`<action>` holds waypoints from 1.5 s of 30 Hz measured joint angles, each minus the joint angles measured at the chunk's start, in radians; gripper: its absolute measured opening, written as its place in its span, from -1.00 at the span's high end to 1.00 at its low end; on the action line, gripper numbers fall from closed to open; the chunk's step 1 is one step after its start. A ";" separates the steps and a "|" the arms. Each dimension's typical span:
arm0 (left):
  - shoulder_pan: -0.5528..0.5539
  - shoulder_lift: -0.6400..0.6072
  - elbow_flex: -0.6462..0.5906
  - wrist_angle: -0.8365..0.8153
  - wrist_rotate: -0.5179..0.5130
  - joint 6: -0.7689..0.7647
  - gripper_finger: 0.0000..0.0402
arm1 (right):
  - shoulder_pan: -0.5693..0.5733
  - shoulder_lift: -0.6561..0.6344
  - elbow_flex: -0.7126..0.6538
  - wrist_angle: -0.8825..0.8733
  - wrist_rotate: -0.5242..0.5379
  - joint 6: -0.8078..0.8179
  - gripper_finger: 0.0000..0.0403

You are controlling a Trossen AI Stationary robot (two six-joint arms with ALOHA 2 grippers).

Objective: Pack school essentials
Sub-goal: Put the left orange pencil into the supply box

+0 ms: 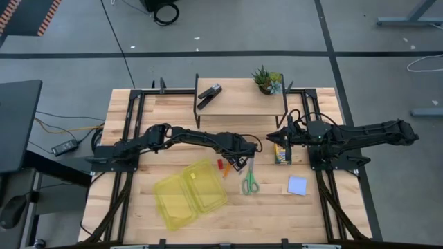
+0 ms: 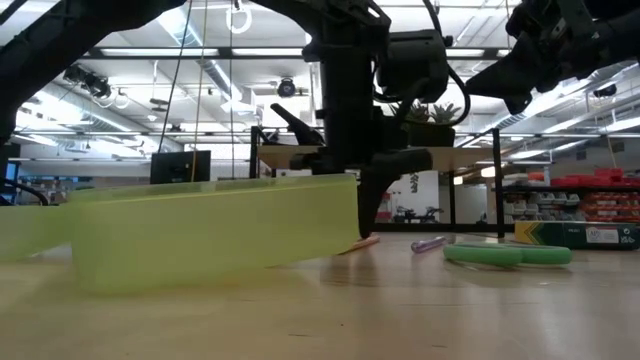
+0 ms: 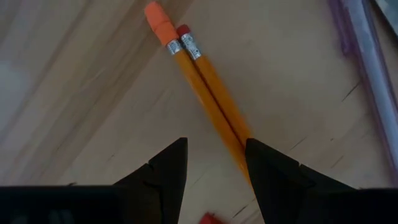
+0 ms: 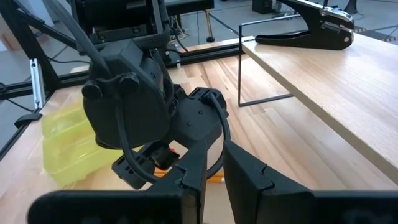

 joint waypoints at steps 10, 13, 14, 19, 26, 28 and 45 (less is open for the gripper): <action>0.000 0.000 -0.004 -0.060 0.000 -0.021 0.36 | 0.000 0.000 0.000 0.000 -0.010 0.000 0.70; 0.000 0.000 -0.005 -0.060 0.023 -0.012 0.43 | 0.000 0.000 0.000 0.000 -0.010 0.000 0.70; 0.000 0.000 -0.005 -0.054 0.032 -0.009 0.45 | 0.000 0.000 0.000 0.000 -0.010 0.000 0.70; -0.001 0.011 -0.005 -0.025 0.042 -0.006 0.49 | 0.000 0.000 0.000 0.000 -0.014 0.000 0.70; 0.005 0.036 0.000 -0.037 0.087 -0.010 0.46 | 0.000 0.000 0.000 0.000 -0.025 0.000 0.70; 0.005 0.038 0.000 -0.034 0.094 -0.005 0.48 | 0.000 0.000 0.000 0.000 -0.025 0.000 0.70; 0.016 0.026 -0.005 -0.002 0.073 -0.006 0.90 | 0.000 0.000 0.000 0.000 -0.025 -0.003 0.70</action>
